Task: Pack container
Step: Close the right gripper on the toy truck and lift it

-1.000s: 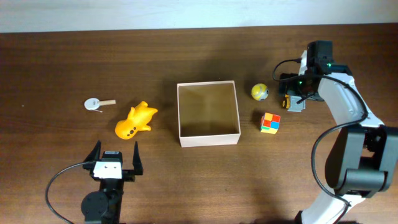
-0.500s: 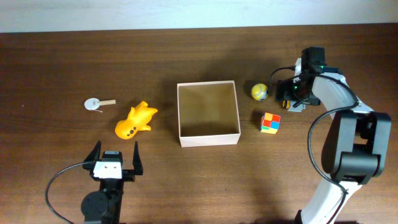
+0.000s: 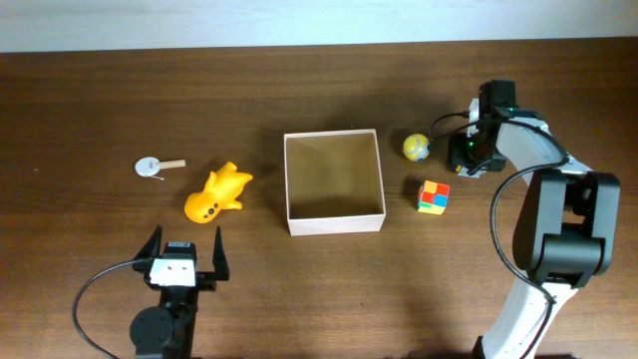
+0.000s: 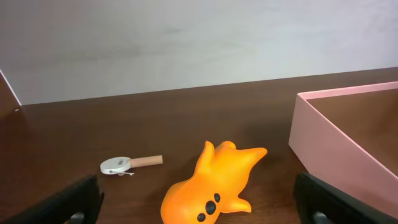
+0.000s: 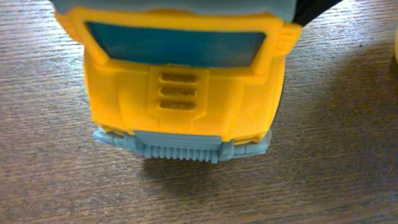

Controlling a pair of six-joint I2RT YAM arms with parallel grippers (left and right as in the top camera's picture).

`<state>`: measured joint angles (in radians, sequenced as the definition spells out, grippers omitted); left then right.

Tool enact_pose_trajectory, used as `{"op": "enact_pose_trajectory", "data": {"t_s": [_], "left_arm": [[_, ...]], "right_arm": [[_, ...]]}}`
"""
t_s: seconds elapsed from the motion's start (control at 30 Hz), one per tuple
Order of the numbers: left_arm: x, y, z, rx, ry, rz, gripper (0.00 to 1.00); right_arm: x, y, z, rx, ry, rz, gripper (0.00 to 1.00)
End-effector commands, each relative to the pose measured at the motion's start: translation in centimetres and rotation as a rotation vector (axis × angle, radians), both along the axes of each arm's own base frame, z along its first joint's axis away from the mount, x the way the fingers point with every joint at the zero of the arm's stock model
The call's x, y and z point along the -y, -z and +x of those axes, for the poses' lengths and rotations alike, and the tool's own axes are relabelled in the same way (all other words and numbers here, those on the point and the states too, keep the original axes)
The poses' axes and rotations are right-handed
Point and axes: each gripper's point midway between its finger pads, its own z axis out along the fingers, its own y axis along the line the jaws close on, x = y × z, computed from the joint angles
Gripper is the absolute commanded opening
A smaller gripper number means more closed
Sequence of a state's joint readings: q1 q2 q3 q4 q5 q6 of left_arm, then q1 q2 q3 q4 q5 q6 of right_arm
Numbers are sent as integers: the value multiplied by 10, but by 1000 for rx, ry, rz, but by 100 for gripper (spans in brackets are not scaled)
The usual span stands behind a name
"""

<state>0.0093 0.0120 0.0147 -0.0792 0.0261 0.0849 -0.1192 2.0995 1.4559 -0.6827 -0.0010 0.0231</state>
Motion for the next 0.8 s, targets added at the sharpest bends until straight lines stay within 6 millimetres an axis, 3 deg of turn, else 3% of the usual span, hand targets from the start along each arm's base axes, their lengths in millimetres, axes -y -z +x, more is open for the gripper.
{"op": "enact_pose_trajectory", "data": {"t_s": [0.0,0.1,0.4,0.77], "left_arm": [[-2,2,0,-2,-10,-2,99],[-2,2,0,-2,-10,-2,99],[-2,2,0,-2,-10,-2,99],[-2,2,0,-2,-10,-2,99]], "right_arm": [[6,1,1,-3,10,-12,60],[6,1,0,-4,10,-12,55],[5,-9,-2,-11,10,-10,55],[6,-84,17,36,7,-8,55]]}}
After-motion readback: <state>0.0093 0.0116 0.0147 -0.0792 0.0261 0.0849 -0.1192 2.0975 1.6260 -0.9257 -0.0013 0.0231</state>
